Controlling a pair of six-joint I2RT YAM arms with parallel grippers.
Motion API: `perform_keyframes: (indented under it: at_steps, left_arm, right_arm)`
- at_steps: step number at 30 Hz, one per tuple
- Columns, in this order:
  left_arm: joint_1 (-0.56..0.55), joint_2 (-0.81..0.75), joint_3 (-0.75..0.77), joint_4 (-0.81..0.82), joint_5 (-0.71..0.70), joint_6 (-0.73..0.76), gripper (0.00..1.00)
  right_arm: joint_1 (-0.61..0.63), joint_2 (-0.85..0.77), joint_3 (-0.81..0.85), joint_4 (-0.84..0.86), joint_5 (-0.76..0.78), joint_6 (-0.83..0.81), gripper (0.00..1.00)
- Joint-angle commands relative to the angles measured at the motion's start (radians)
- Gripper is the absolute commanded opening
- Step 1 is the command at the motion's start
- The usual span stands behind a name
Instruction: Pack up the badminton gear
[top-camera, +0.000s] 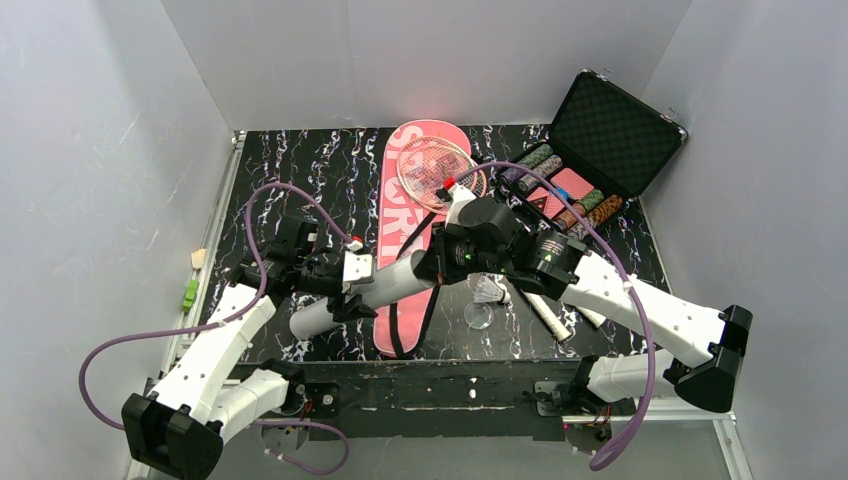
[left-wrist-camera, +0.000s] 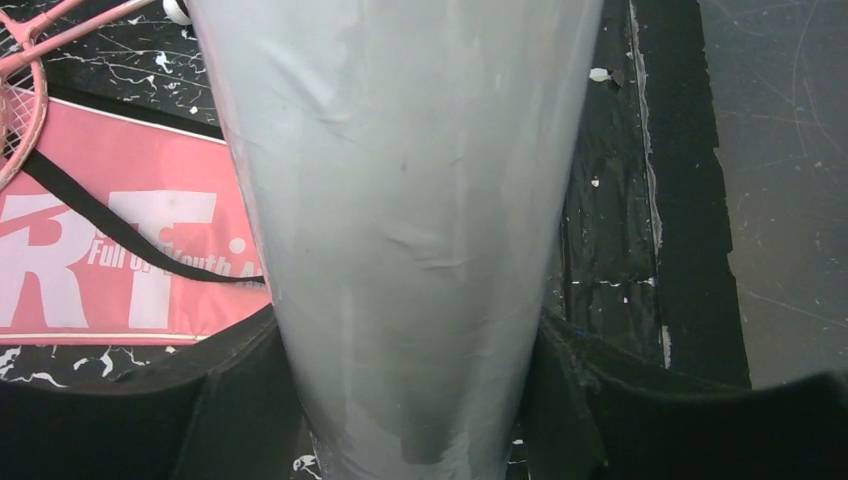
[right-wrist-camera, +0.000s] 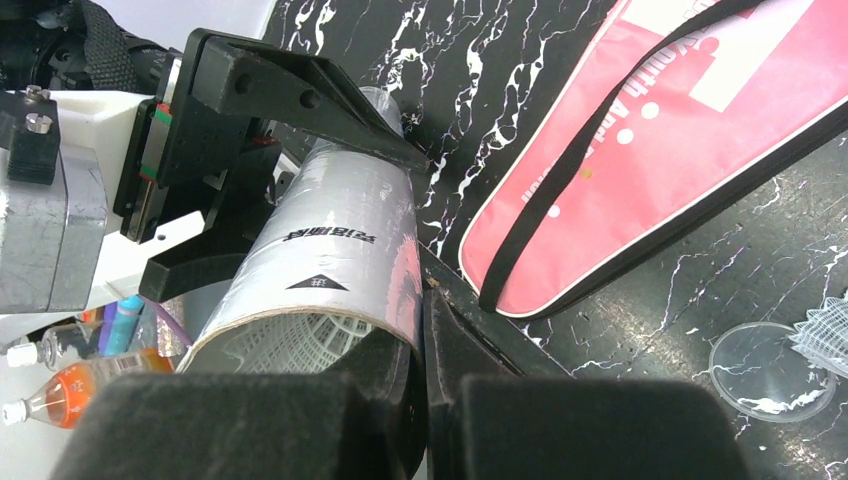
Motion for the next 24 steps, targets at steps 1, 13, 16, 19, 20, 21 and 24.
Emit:
perform_keyframes:
  at_steps: [1,13,16,19,20,21,24]
  left_arm:
    - [-0.008,-0.018,0.03,-0.053,0.024,0.021,0.55]
    - [-0.01,-0.047,0.019,-0.055,-0.021,0.022,0.59]
    - [-0.01,-0.054,0.018,-0.056,-0.03,0.022,0.59]
    - [-0.01,-0.063,0.018,-0.06,-0.043,0.017,0.57]
    - [-0.009,-0.067,0.018,-0.063,-0.047,0.018,0.55]
    - [-0.01,-0.073,0.016,-0.068,-0.047,0.021,0.55]
    - [-0.009,-0.087,0.018,-0.075,-0.047,0.022,0.54]
  right_arm:
    - [0.004,-0.036,0.048,0.059,0.04,-0.007,0.01]
    - [-0.009,-0.148,0.086,-0.068,0.19,0.025,0.69]
    - [-0.041,-0.244,0.055,-0.162,0.319,0.067,0.76]
    - [-0.137,-0.332,-0.005,-0.27,0.382,0.125,0.78]
    - [-0.186,-0.343,-0.029,-0.309,0.379,0.143,0.79]
    - [-0.239,-0.346,-0.058,-0.346,0.354,0.148,0.8]
    - [-0.355,-0.272,-0.133,-0.414,0.317,0.141,0.81]
